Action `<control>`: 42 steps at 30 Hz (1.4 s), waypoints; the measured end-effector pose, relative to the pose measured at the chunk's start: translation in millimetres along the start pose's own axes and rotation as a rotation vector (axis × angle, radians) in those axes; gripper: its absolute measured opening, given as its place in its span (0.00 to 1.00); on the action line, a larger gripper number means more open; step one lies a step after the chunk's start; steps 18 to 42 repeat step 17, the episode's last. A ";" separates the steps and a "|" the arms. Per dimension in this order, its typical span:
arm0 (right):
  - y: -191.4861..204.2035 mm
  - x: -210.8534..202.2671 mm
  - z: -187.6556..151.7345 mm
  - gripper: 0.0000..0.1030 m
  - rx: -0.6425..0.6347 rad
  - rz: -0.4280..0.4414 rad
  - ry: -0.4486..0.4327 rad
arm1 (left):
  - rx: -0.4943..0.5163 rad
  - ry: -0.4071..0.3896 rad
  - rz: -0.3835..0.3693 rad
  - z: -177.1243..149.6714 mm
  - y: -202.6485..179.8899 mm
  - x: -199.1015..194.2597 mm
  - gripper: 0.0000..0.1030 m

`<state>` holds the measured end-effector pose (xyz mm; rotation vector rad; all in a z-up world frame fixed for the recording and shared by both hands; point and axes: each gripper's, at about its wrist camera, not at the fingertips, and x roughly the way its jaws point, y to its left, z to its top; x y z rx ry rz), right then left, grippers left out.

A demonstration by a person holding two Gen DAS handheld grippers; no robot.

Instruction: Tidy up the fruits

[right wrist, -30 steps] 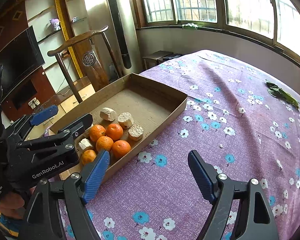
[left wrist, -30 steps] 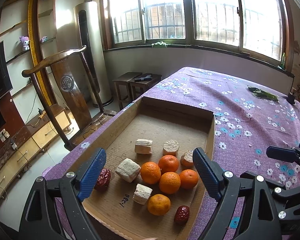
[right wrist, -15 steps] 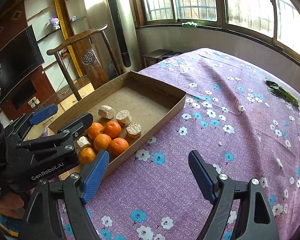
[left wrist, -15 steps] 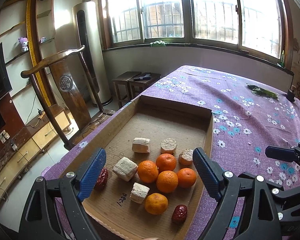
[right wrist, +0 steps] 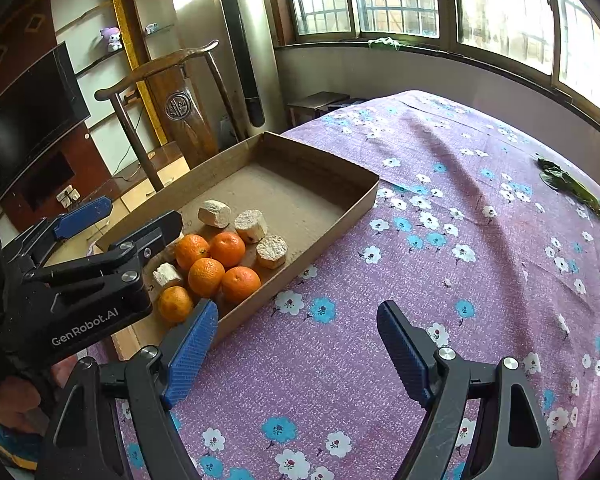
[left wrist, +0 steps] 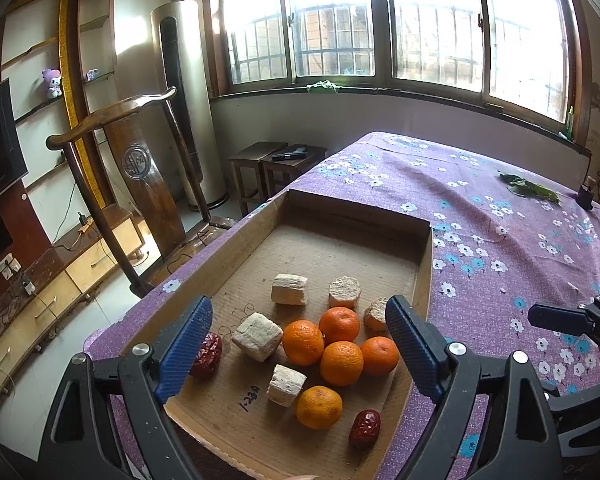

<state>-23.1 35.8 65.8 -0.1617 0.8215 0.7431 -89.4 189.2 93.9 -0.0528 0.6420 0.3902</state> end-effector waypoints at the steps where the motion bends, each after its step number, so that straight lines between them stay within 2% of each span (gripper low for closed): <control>1: 0.9 -0.1 0.1 0.83 -0.001 0.002 0.000 | 0.000 0.000 -0.001 0.1 -0.1 -0.1 0.85; 13: 2.6 0.4 -0.9 0.84 -0.007 0.000 0.006 | 0.011 -0.013 0.015 -1.3 0.2 -1.1 0.85; 17: -5.7 -4.9 -4.5 0.84 0.011 -0.018 -0.001 | 0.015 0.005 -0.020 -0.9 -6.4 -1.1 0.85; 42: -5.7 -4.9 -4.5 0.84 0.011 -0.018 -0.001 | 0.015 0.005 -0.020 -0.9 -6.4 -1.1 0.85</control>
